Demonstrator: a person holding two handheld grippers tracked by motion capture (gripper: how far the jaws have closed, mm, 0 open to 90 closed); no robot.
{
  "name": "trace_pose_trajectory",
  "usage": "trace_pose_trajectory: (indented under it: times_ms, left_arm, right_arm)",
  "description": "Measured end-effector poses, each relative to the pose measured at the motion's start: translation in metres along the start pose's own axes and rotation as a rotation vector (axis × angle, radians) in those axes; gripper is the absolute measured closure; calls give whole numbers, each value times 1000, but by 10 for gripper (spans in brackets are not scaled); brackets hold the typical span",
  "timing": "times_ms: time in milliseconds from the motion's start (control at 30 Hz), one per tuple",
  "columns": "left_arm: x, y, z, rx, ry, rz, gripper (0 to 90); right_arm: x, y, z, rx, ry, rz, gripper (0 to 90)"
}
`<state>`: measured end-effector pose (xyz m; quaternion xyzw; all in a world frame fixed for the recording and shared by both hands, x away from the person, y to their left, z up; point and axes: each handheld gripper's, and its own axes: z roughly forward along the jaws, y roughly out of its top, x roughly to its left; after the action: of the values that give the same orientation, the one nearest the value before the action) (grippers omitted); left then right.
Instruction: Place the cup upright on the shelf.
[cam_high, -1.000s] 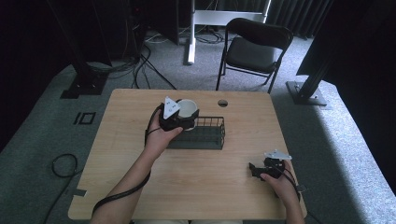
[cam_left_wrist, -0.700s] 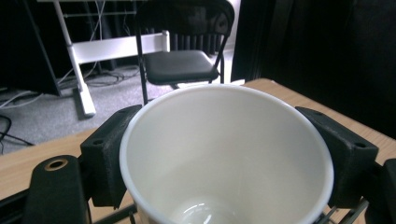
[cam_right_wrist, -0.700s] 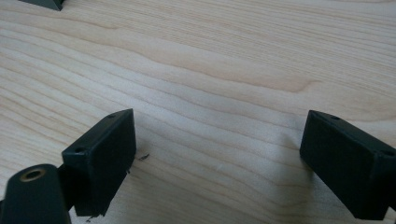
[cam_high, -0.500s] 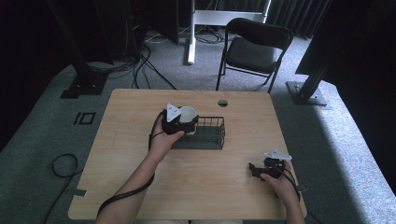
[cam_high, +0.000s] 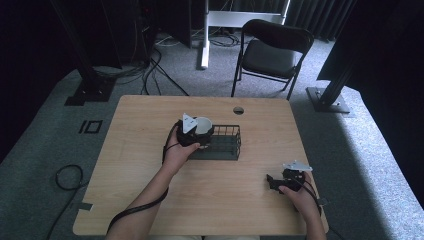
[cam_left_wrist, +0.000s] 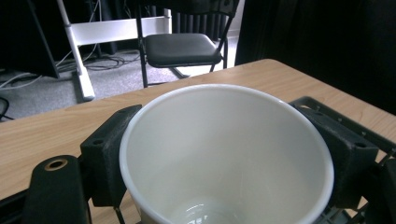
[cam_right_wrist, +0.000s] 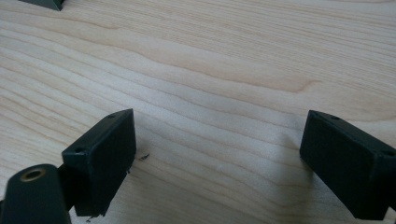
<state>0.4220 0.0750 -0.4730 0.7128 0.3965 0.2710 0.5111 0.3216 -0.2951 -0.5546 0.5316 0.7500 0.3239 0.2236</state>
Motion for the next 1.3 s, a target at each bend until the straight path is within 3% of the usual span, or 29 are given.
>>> trace_pose_trajectory:
  times_ms: [133, 400, 567, 767, 1300]
  left_arm:
    - [-2, 0, 0, 10, -2, 30, 201]
    - [-3, 6, -1, 35, -7, 10, 186]
    - [-4, 11, -5, 47, -15, 33, 150]
    - [-2, 12, -10, 54, -13, 34, 150]
    - [5, 15, -39, 29, -13, 46, 150]
  right_arm:
    - [0, 0, 0, 0, 0, 0, 103]
    - [0, 0, 0, 0, 0, 0, 103]
    - [0, 0, 0, 0, 0, 0, 103]
    - [0, 0, 0, 0, 0, 0, 103]
    - [0, 0, 0, 0, 0, 0, 103]
